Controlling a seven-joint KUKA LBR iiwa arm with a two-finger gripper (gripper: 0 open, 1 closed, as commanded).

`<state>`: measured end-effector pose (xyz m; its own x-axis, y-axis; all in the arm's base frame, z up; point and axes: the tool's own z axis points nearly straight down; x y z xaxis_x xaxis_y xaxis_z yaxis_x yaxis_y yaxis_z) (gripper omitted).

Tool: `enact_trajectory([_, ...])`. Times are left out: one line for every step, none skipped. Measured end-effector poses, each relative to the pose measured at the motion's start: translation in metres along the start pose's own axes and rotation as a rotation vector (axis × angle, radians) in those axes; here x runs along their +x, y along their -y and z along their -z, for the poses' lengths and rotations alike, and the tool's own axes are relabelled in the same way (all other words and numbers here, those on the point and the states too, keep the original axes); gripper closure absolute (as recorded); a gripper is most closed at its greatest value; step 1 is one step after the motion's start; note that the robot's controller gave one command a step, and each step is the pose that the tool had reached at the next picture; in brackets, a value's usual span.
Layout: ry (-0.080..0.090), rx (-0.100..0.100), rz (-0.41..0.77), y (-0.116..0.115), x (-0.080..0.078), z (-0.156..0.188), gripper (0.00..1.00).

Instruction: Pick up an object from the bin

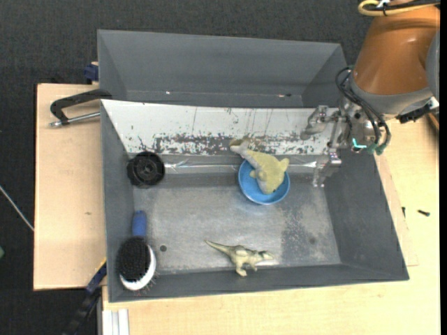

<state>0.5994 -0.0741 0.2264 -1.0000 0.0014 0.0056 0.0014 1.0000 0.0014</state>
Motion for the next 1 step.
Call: enact_trajectory([0.013, 0.003, 0.414, -0.0261, 0.0127, -0.1264, 0.0])
